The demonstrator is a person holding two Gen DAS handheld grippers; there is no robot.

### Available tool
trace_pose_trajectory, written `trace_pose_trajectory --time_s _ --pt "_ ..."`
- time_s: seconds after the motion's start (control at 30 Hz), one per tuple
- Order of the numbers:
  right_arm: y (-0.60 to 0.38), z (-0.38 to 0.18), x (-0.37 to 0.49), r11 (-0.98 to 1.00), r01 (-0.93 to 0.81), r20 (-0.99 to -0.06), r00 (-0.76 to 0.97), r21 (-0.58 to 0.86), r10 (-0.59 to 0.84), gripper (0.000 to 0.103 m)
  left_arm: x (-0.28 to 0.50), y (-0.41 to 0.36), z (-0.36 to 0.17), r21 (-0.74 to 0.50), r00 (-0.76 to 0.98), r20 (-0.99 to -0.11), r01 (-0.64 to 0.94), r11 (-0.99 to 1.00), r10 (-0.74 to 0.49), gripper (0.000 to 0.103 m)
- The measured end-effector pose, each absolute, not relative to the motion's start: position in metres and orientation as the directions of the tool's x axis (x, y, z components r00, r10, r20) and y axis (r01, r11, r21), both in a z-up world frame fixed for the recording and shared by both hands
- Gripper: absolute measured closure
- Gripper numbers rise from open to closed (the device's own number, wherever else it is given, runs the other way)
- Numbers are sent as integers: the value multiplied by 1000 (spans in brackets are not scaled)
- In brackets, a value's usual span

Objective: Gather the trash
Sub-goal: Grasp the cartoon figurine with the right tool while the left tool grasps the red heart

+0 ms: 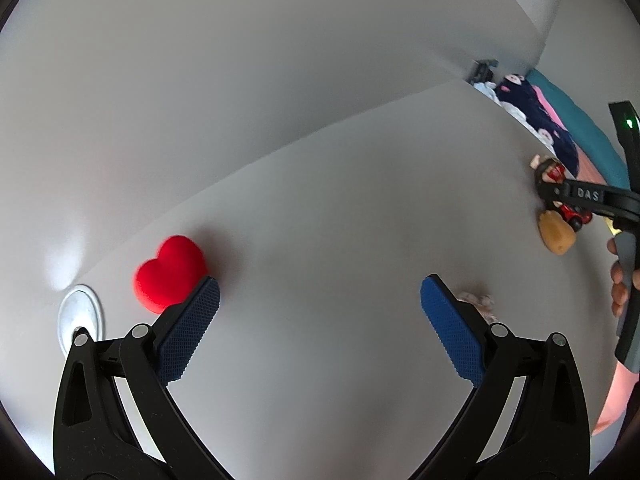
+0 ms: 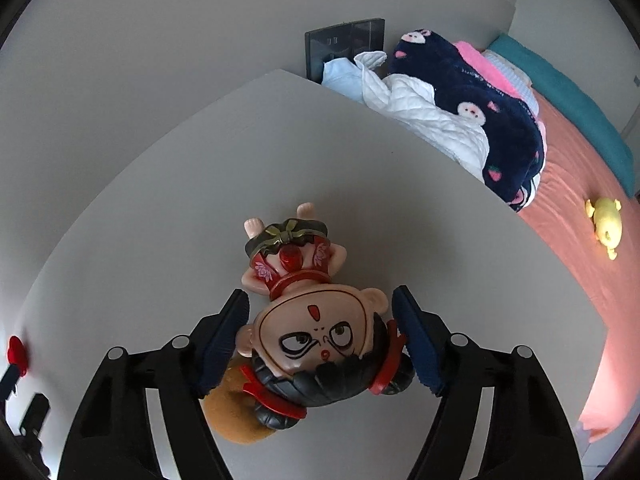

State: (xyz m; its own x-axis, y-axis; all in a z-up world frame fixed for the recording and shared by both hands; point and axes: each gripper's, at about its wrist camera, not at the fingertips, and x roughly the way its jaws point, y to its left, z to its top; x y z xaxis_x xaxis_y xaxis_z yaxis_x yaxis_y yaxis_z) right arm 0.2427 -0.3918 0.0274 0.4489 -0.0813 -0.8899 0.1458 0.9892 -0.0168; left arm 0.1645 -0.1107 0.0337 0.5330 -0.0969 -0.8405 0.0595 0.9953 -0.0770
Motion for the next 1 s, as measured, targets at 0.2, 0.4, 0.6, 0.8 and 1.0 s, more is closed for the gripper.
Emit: trace_pose_trajectory --time_s 0.2,0.4,0.6,0.8,1.0 --pt "-399 34 235 982 175 -881 473 64 -27 29 165 -100 38 -29 557 -830 8 1000 -29 6" --pt "-401 49 224 977 176 -867 499 119 16 29 174 -81 32 29 584 -808 -86 996 74 22" --pt "-401 60 213 976 168 -859 511 138 34 29 177 -67 37 31 597 -800 -68 997 65 53" --pt "-396 68 207 976 158 -850 525 153 48 29 187 -29 18 19 551 -829 -146 989 97 53" --pt "-397 74 203 975 159 -842 537 157 48 29 189 -22 19 -32 560 -827 -126 992 45 77"
